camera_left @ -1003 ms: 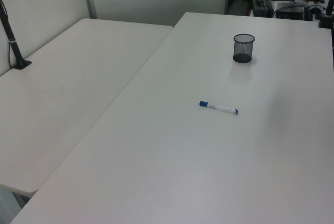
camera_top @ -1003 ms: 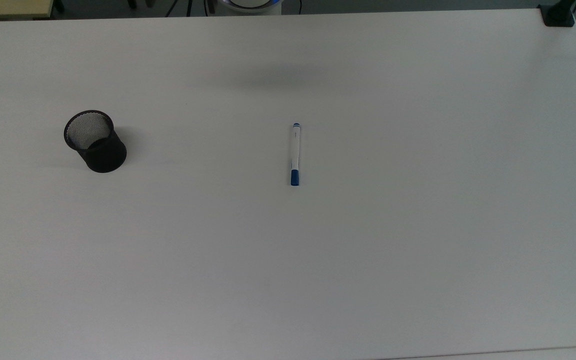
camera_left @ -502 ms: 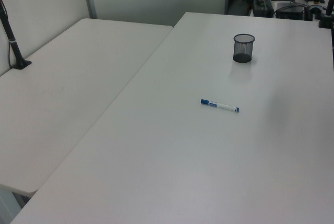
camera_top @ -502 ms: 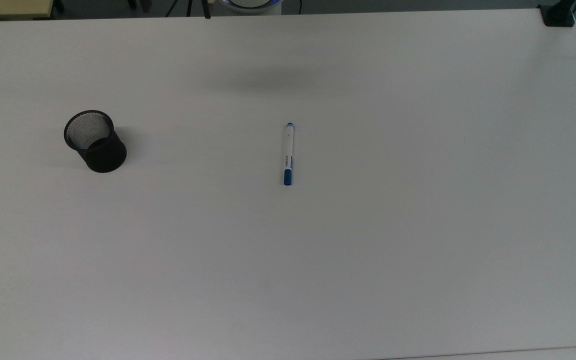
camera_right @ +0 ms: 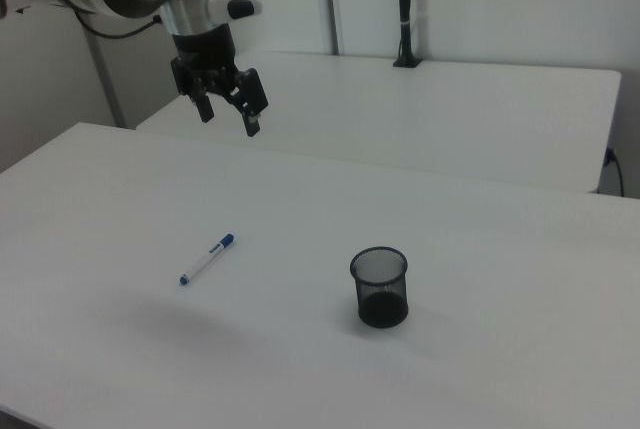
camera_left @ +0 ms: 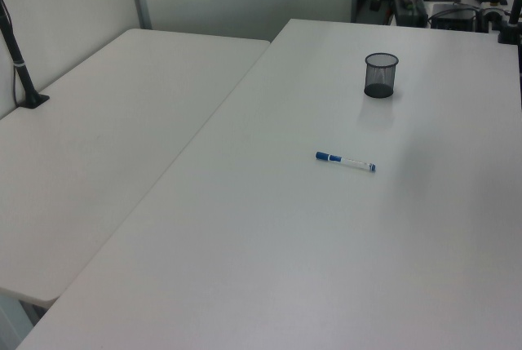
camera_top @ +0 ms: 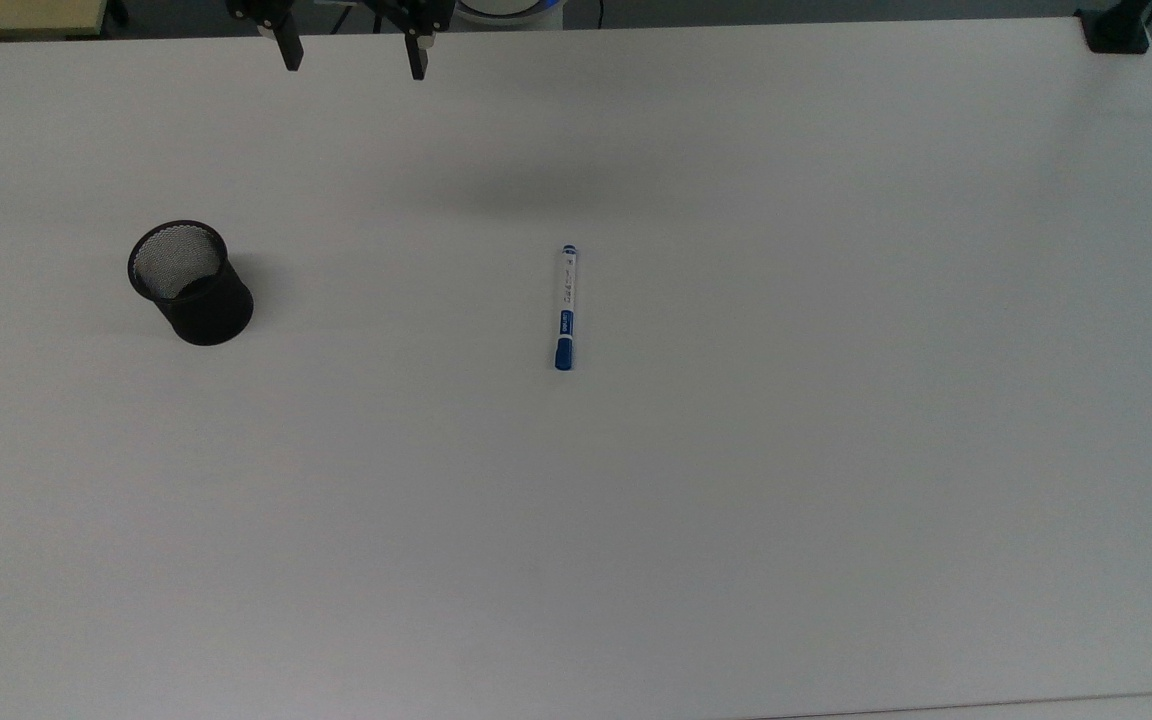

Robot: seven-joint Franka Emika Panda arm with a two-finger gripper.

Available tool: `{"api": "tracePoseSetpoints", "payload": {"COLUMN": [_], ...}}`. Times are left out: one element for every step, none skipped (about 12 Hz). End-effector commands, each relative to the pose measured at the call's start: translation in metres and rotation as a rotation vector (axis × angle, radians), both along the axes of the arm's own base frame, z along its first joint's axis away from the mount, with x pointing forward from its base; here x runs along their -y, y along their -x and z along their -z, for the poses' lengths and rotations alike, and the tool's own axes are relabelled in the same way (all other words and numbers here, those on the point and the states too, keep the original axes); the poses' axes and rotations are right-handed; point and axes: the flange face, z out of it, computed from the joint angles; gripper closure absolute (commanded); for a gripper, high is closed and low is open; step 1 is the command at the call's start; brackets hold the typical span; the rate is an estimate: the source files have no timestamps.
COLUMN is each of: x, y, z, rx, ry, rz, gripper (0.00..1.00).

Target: Remove the marker

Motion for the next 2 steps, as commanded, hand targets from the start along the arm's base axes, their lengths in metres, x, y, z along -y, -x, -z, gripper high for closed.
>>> {"api": "tracePoseSetpoints", "payload": {"x": [-0.0034,-0.0026], "y": [-0.0004,0.0002], "z": [-0.0061,-0.0068], "rx": [0.008,0.008], "ry": [0.018,0.018], "rz": [-0.016,-0.015], "gripper": [0.0,0.0]}}
